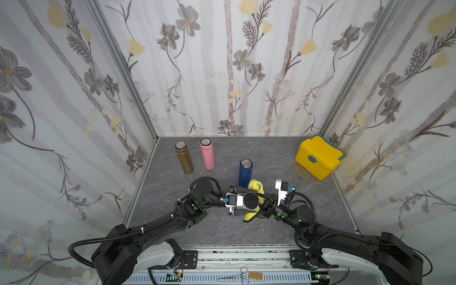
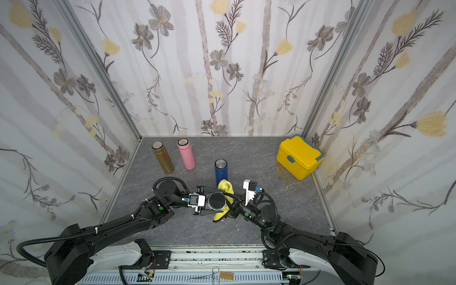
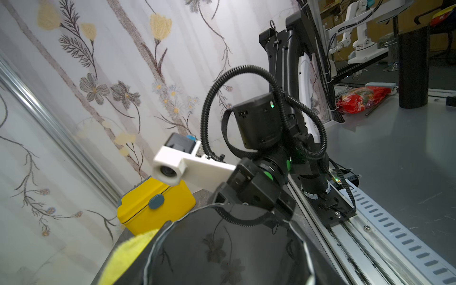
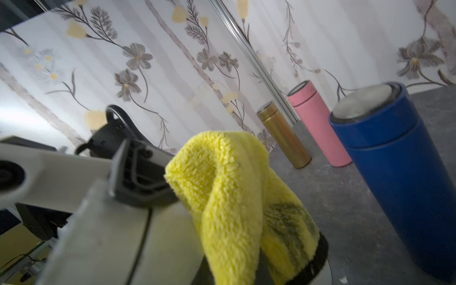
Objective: Wipe the surface of the thermos
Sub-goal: Wipe the dirt from the surface of the thermos.
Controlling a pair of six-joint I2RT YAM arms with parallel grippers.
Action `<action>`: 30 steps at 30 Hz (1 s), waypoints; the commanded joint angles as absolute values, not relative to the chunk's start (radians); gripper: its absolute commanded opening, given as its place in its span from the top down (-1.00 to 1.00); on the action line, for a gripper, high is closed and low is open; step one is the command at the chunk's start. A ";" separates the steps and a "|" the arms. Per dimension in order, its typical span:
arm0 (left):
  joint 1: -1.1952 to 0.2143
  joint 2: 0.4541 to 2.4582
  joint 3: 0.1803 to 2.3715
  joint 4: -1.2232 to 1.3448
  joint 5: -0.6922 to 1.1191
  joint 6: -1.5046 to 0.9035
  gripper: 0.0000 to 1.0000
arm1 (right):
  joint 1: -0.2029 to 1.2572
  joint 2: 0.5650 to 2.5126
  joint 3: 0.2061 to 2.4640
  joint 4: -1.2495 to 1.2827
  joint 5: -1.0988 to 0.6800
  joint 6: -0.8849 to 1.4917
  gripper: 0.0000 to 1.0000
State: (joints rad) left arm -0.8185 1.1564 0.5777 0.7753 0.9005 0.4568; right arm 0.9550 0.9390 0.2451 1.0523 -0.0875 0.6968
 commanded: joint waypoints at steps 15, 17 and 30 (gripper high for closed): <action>-0.819 1.181 0.637 0.597 0.973 0.726 1.00 | 0.956 0.915 0.204 1.042 -0.184 0.626 1.00; -0.821 1.182 0.636 0.594 0.980 0.738 1.00 | 0.956 0.844 0.257 0.938 -0.178 0.600 1.00; -0.822 1.230 0.685 0.519 1.017 0.821 1.00 | 0.948 0.893 0.164 1.016 -0.159 0.603 1.00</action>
